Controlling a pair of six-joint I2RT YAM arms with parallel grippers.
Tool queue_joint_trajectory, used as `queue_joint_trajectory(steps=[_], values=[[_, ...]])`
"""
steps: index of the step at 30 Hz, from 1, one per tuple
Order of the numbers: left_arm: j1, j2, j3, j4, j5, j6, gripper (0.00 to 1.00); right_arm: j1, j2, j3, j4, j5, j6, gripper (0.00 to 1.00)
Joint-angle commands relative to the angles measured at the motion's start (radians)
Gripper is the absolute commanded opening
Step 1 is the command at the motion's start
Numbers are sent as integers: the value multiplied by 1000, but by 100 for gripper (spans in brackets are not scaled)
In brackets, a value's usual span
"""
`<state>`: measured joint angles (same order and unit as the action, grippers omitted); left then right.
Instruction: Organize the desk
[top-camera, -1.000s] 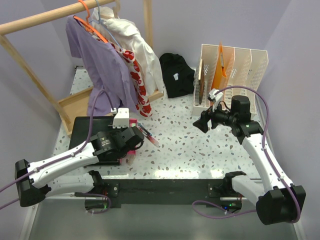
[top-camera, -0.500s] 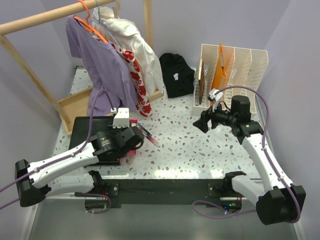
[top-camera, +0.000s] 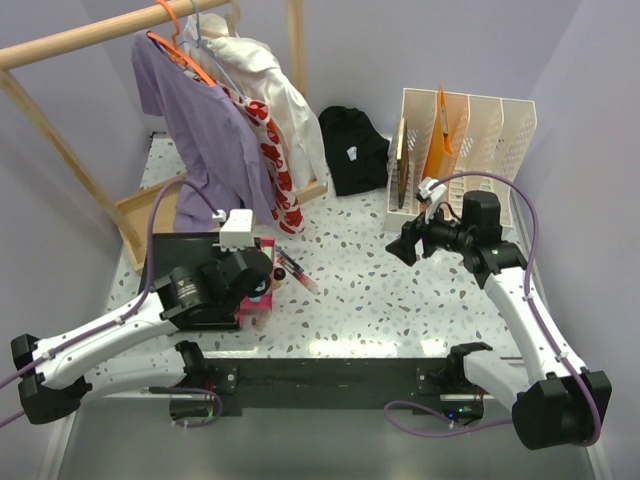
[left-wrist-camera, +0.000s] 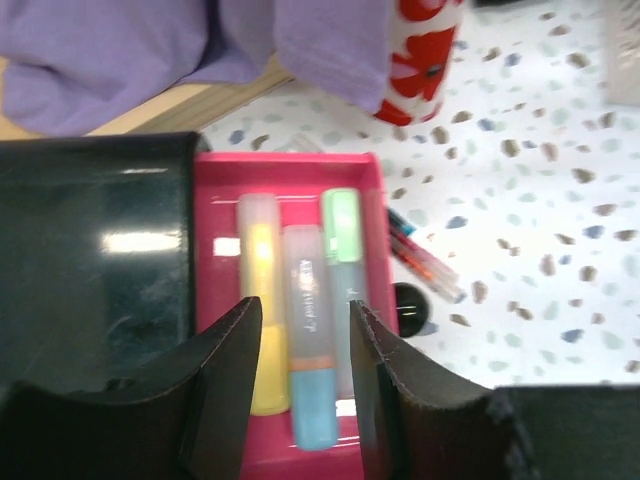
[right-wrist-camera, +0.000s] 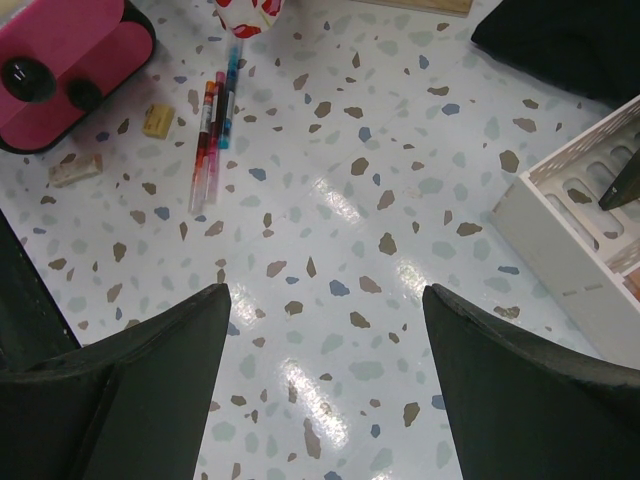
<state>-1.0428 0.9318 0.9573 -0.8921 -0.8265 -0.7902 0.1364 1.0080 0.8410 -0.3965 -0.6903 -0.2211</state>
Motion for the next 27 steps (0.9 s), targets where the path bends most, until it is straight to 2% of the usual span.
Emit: queue_joint_trajectory(steps=[1, 6, 15, 19, 27], values=[[4, -47, 15, 209, 125, 134, 47, -6, -5, 17, 16, 5, -7, 82], [4, -28, -17, 372, 278, 186, 47, -6, -8, 17, 13, 6, -9, 82], [4, 140, -32, 535, 440, 175, 45, -6, -16, 18, 10, 9, -14, 82], [4, 238, -23, 529, 408, 131, 42, -6, -20, 18, 10, 9, -14, 82], [7, 375, -5, 449, 296, 86, 43, -6, -23, 21, 5, 3, -14, 82]])
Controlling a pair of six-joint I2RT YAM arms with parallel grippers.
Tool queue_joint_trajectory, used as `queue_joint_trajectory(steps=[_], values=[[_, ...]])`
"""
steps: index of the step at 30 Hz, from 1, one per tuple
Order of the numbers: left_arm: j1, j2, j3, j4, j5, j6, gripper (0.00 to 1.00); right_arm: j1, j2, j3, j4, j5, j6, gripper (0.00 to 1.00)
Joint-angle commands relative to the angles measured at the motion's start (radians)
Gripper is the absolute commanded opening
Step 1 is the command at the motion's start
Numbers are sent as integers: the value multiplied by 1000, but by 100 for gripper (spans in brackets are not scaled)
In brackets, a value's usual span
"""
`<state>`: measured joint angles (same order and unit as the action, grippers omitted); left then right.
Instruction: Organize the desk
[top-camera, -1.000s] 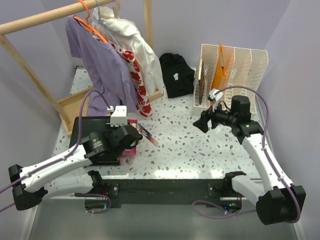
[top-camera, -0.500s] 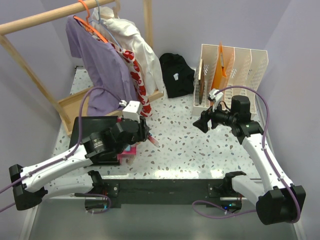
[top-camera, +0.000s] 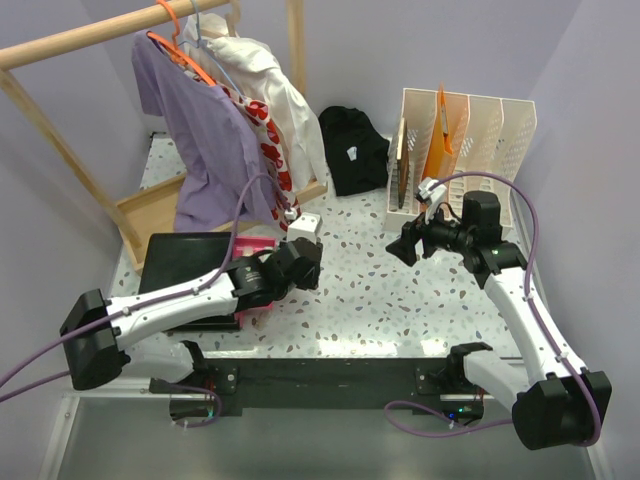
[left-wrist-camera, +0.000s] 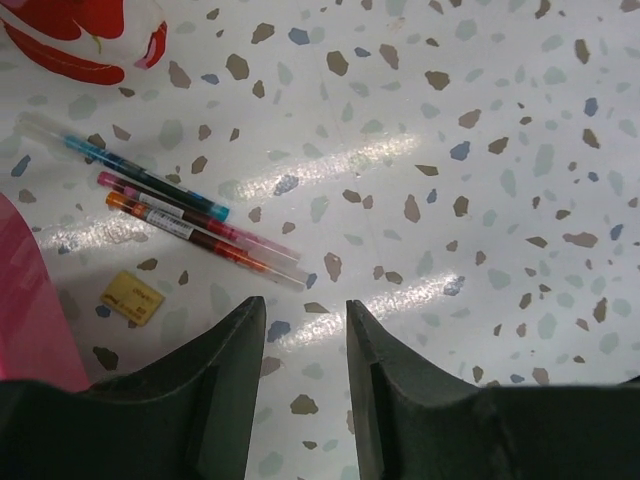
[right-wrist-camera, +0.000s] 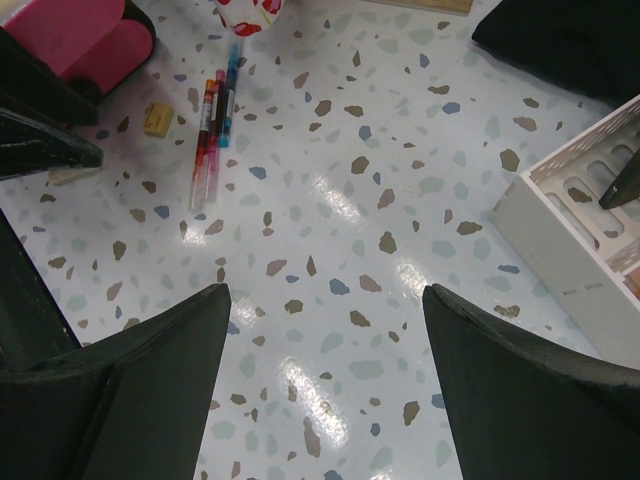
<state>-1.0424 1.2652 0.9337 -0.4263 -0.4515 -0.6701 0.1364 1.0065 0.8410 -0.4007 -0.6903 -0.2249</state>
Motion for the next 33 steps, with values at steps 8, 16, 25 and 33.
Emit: queue_joint_trajectory(steps=[8, 16, 25, 33], values=[[22, 120, 36, -119, -212, -54, 63, -6, -26, 23, 8, 5, -11, 82], [50, 126, 74, -302, -397, -121, 98, -6, -28, 26, 3, 9, -14, 82], [122, 40, 31, -319, -397, -103, 100, -6, -31, 27, 2, 17, -19, 82], [128, -33, 36, -319, -362, -68, 100, -6, -28, 27, 0, 20, -21, 82]])
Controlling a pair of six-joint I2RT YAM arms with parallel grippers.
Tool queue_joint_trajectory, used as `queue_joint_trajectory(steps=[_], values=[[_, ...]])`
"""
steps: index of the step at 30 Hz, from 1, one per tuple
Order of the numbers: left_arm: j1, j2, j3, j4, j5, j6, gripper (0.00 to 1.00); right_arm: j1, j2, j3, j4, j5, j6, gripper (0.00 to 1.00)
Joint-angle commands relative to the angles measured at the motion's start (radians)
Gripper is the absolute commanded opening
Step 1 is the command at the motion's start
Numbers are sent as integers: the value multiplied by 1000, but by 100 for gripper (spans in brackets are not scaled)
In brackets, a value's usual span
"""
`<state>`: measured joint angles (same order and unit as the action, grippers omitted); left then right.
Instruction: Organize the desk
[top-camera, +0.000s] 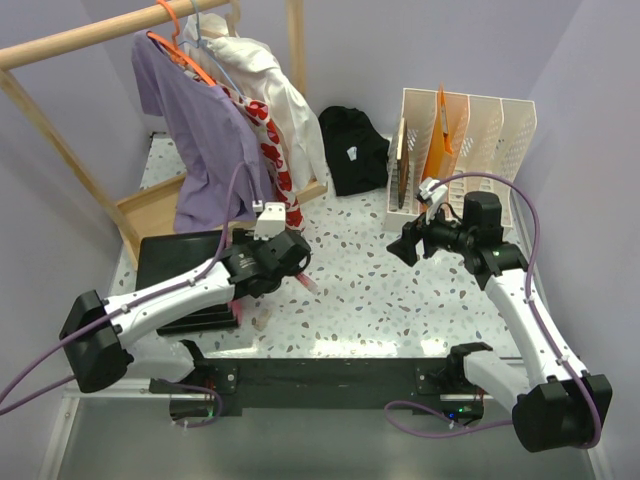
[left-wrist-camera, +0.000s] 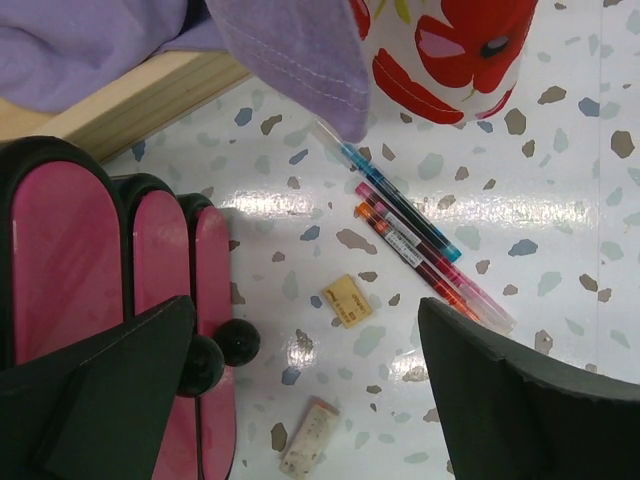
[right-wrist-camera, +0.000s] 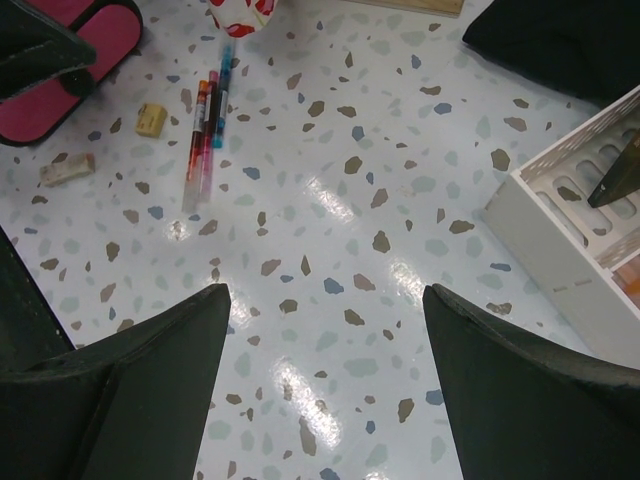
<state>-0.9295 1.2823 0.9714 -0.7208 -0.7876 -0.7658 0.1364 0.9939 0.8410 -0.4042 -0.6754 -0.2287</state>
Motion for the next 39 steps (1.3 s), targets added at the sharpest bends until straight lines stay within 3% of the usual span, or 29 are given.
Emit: queue_joint_trajectory(steps=[1, 10, 19, 22, 24, 31, 33, 36, 39], values=[[15, -55, -7, 6, 17, 70, 100, -6, -15, 27, 4, 5, -17, 82], [15, -121, -53, 159, 249, 281, 95, -6, -14, 26, 1, 7, -21, 82], [15, -159, -46, 213, 356, 322, 92, -4, -20, 27, -38, -72, -103, 83], [15, -204, -27, 236, 369, 347, 92, -8, -12, 23, -51, -124, -142, 88], [15, -241, -17, 251, 370, 361, 93, -6, -1, 20, -65, -185, -167, 99], [15, -345, 7, 300, 347, 434, 94, 2, 74, 4, -137, -421, -319, 99], [15, -377, 15, 301, 343, 447, 94, 37, 112, 23, -151, -429, -331, 99], [17, -429, 18, 302, 338, 476, 94, 165, 195, 95, -261, -357, -428, 99], [15, -481, 13, 307, 309, 511, 95, 313, 278, 151, -263, -262, -416, 99]])
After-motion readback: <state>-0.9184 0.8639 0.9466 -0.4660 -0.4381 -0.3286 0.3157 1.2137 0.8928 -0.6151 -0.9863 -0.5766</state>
